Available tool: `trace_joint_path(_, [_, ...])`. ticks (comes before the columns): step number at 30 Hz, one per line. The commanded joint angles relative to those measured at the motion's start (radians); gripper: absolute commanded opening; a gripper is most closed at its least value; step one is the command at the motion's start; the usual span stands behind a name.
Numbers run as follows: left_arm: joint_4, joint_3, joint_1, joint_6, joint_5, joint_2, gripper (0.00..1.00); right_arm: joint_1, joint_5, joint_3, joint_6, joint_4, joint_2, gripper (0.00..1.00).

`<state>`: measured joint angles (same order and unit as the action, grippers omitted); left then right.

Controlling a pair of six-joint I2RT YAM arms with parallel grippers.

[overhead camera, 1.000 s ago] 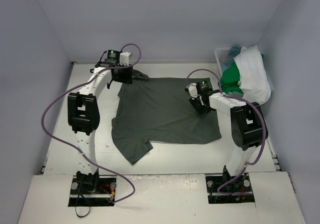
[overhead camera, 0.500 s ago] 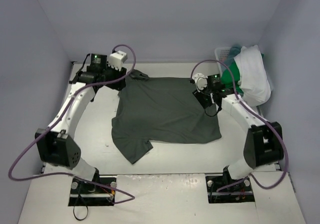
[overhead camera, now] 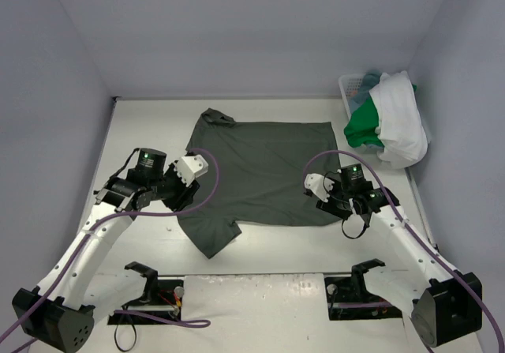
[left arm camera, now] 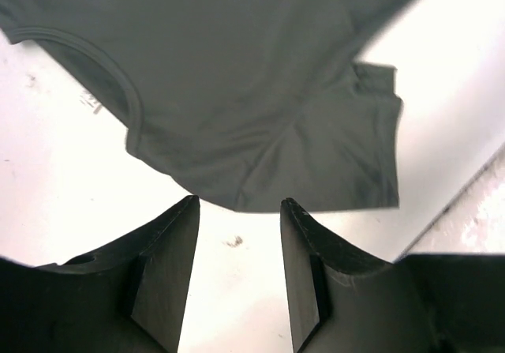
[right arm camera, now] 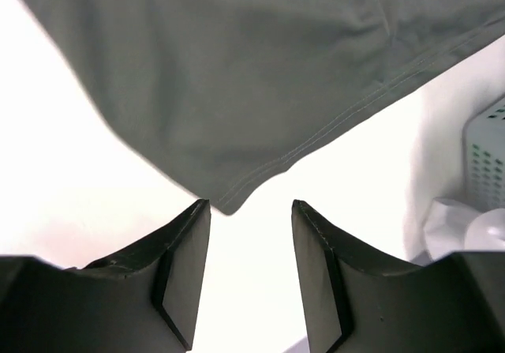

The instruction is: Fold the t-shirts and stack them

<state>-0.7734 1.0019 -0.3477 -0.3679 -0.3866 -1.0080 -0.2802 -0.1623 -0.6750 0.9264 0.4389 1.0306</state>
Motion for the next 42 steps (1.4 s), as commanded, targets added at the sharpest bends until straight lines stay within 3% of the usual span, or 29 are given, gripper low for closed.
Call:
trace_joint_path(1, [-0.039,-0.019,-0.022,-0.091,-0.026,0.081,0.41,-0.020,0.066,0.061,0.156,0.015,-0.093,0.43])
trace_joint_path(6, [-0.037,-0.097,-0.022,-0.091,-0.040,0.095,0.44,-0.020,0.067,0.127,0.206,0.011,-0.126,0.55])
trace_joint_path(12, [-0.007,-0.163,-0.086,-0.088,0.001,0.068,0.45,-0.020,0.090,0.183,0.265,0.003,-0.083,0.58])
trace_joint_path(13, [-0.001,-0.169,-0.094,-0.089,0.009,0.063,0.45,-0.019,0.087,0.183,0.267,0.001,-0.069,0.64])
trace_joint_path(22, [0.019,-0.167,-0.128,-0.121,0.061,0.028,0.45,-0.022,0.073,0.147,0.293,-0.017,0.006,0.68])
trace_joint_path(32, [0.046,-0.192,-0.128,-0.132,0.052,0.003,0.45,-0.025,0.041,0.101,0.276,-0.037,0.120,0.61])
trace_joint_path(35, [0.045,-0.195,-0.128,-0.141,0.049,0.002,0.45,-0.036,0.044,0.094,0.272,-0.037,0.143,0.55])
trace_joint_path(39, [0.042,-0.197,-0.128,-0.160,0.045,-0.009,0.46,-0.048,0.044,0.083,0.269,-0.039,0.166,0.38])
trace_joint_path(42, [0.045,-0.192,-0.128,-0.170,0.037,-0.023,0.46,-0.053,0.044,0.072,0.264,-0.037,0.186,0.37])
